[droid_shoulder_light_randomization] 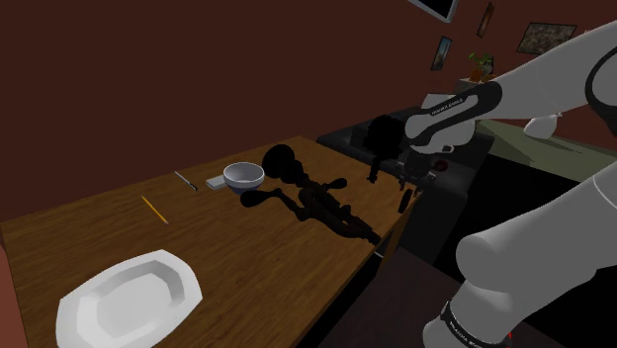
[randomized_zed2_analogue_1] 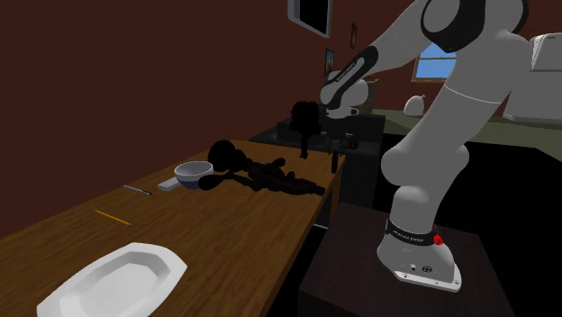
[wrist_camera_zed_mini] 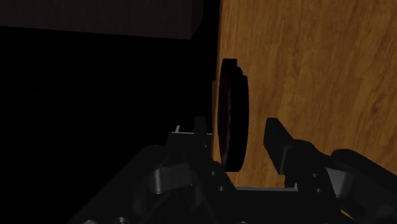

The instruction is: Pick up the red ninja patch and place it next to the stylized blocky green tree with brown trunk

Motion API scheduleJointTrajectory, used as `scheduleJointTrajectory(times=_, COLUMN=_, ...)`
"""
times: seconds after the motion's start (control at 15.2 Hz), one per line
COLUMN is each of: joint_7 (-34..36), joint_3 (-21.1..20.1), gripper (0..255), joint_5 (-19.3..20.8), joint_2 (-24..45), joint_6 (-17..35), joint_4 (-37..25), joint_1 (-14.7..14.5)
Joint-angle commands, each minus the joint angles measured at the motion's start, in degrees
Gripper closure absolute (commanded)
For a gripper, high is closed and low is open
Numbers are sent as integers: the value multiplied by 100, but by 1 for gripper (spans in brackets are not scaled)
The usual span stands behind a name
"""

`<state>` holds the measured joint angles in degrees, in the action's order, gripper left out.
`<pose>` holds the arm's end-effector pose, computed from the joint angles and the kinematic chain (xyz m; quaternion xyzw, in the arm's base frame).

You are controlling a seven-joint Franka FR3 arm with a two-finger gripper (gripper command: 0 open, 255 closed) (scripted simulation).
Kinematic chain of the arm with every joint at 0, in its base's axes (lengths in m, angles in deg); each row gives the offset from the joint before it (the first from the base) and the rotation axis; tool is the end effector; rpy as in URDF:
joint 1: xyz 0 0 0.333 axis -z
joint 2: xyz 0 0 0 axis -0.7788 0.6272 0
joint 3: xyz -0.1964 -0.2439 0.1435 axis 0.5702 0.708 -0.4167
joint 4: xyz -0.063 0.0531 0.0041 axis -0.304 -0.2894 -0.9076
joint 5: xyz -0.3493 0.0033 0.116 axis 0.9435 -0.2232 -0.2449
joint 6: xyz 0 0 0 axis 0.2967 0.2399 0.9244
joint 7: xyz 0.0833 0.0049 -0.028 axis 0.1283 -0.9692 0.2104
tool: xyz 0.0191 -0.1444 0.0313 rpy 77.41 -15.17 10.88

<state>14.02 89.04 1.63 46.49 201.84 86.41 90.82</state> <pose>0.2839 -0.2609 0.3763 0.7227 -0.6906 -0.0007 0.0256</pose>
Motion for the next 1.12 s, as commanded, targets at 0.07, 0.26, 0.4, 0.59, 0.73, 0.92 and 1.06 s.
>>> scheduleJointTrajectory(times=0.07, joint_7=0, joint_3=0, gripper=0, joint_5=0, joint_2=0, joint_6=1, joint_4=0, joint_1=0)
scheduleJointTrajectory(times=0.26, joint_7=0, joint_3=0, gripper=0, joint_5=0, joint_2=0, joint_6=1, joint_4=0, joint_1=0)
scheduleJointTrajectory(times=0.4, joint_7=-9, joint_3=-17, gripper=0, joint_5=-24, joint_2=-218, joint_6=-441, joint_4=-222, joint_1=-14)
scheduleJointTrajectory(times=0.59, joint_7=-16, joint_3=-33, gripper=0, joint_5=-43, joint_2=-379, joint_6=-825, joint_4=-446, joint_1=-25)
scheduleJointTrajectory(times=0.73, joint_7=-16, joint_3=-33, gripper=0, joint_5=-43, joint_2=-379, joint_6=-825, joint_4=-446, joint_1=-25)
scheduleJointTrajectory(times=0.92, joint_7=-16, joint_3=-33, gripper=0, joint_5=-43, joint_2=-379, joint_6=-825, joint_4=-446, joint_1=-25)
scheduleJointTrajectory(times=1.06, joint_7=-16, joint_3=-33, gripper=0, joint_5=-43, joint_2=-379, joint_6=-825, joint_4=-446, joint_1=-25)
